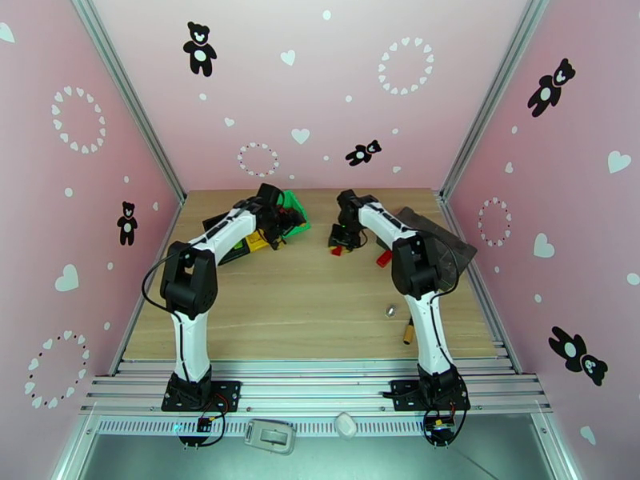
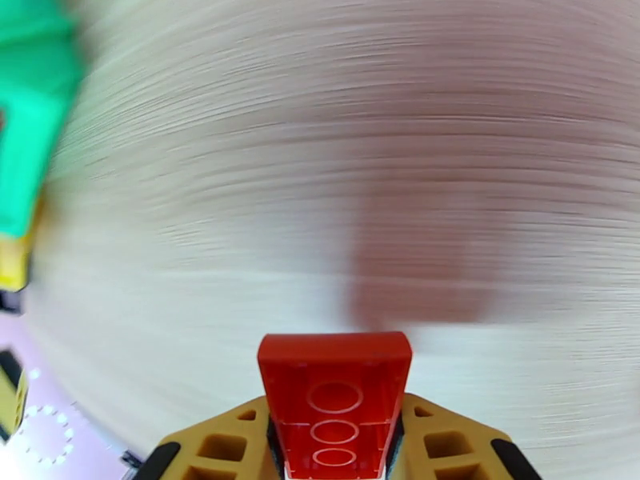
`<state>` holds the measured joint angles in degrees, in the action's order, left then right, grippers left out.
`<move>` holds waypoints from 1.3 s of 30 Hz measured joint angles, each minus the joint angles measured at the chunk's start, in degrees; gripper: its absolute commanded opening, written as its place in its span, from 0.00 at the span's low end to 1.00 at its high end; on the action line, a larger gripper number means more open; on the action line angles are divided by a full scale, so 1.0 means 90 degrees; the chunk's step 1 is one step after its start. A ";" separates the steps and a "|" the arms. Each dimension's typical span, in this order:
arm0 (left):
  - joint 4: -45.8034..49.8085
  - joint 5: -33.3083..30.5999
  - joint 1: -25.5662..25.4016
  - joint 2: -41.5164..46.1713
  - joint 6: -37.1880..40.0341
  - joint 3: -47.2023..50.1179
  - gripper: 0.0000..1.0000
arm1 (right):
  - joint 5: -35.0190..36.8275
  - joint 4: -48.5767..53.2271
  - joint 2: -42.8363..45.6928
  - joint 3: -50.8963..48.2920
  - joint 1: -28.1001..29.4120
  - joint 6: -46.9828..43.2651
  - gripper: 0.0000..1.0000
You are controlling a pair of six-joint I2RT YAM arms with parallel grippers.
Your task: Sort the legos into containers by color
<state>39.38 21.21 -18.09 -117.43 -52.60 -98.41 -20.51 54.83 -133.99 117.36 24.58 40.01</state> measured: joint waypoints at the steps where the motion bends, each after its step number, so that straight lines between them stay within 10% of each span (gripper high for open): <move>1: -0.0002 0.0022 0.0095 0.0019 -0.0005 0.0002 0.92 | -0.0153 -0.0114 -0.0002 0.0117 0.0087 0.0129 0.28; 22: -0.0117 0.0100 0.0763 0.0809 -0.0017 0.0665 0.92 | -0.1639 -0.3191 -0.2584 0.3815 0.0338 0.3594 0.57; 39: 0.0194 -0.0007 0.0131 0.0738 0.0423 0.0151 0.91 | -0.0714 -0.0933 -0.0622 0.1982 0.0175 0.1513 0.57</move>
<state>41.12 21.15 -16.91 -110.78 -48.80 -97.06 -26.94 46.44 -139.59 135.20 26.15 53.63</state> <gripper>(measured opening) 0.914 0.557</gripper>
